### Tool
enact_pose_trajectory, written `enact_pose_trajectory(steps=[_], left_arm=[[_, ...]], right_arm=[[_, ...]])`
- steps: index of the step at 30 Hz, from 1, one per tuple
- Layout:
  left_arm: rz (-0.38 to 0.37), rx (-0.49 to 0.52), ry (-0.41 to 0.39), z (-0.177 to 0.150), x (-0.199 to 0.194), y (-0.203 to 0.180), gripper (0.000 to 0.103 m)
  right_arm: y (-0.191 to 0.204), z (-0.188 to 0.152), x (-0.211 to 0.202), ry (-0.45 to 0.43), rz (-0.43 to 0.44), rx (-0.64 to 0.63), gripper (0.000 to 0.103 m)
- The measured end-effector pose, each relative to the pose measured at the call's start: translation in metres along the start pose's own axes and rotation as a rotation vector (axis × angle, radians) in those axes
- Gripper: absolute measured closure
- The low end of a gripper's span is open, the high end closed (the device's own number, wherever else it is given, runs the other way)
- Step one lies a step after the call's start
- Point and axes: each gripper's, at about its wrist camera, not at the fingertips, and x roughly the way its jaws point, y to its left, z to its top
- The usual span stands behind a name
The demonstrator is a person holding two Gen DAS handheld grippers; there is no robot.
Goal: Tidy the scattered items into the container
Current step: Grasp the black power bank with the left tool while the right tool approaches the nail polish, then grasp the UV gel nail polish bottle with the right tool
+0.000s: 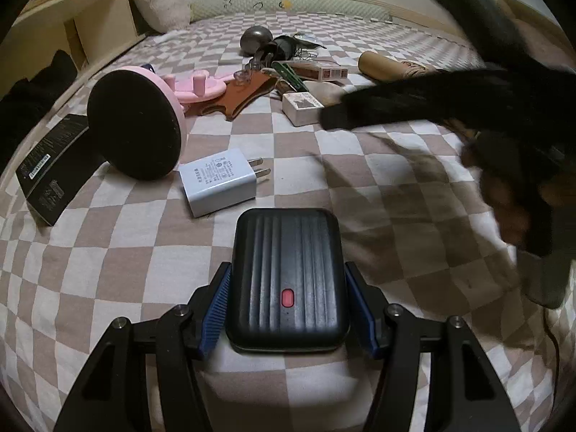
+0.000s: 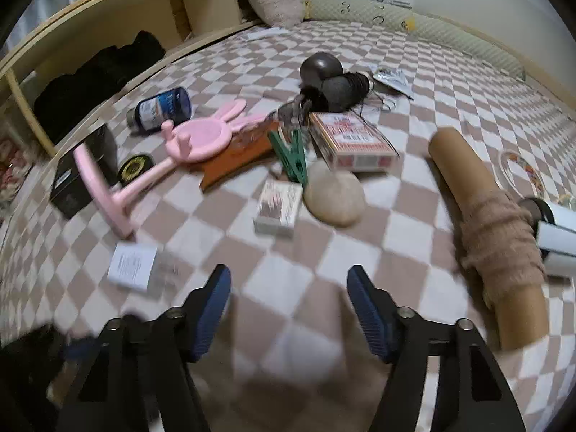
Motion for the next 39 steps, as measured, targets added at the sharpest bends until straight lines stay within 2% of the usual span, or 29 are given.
enact_pose_trajectory(steps=[7, 8, 9, 15, 16, 20, 26, 32, 39], left_arm=[[0.011, 0.007, -0.002, -0.004, -0.004, 0.0, 0.043], [0.011, 0.007, -0.003, -0.004, -0.004, 0.0, 0.043], [0.011, 0.007, -0.003, -0.004, -0.005, 0.0, 0.043], [0.007, 0.004, -0.004, -0.003, -0.003, 0.001, 0.043], [0.007, 0.004, -0.004, -0.003, -0.003, 0.002, 0.043], [-0.002, -0.004, -0.003, -0.004, -0.004, 0.004, 0.043], [0.007, -0.006, -0.003, -0.005, -0.004, 0.003, 0.043], [0.043, -0.003, 0.009, -0.004, -0.001, -0.002, 0.043], [0.049, -0.033, 0.014, -0.003, 0.002, -0.001, 0.042]], right_arm=[[0.01, 0.016, 0.028, 0.016, -0.036, -0.004, 0.045], [0.01, 0.017, 0.032, 0.024, -0.048, 0.001, 0.048], [0.009, 0.018, 0.037, 0.034, -0.05, 0.014, 0.057], [0.008, 0.029, 0.054, 0.048, -0.032, 0.067, 0.064], [0.009, 0.031, 0.055, 0.047, -0.035, 0.062, 0.068], [0.01, 0.031, 0.054, 0.057, -0.027, 0.014, 0.07], [-0.01, 0.002, 0.025, 0.114, 0.02, -0.041, 0.072], [-0.029, -0.041, -0.014, 0.161, 0.041, -0.071, 0.072], [-0.03, -0.078, -0.044, 0.185, 0.053, -0.122, 0.072]])
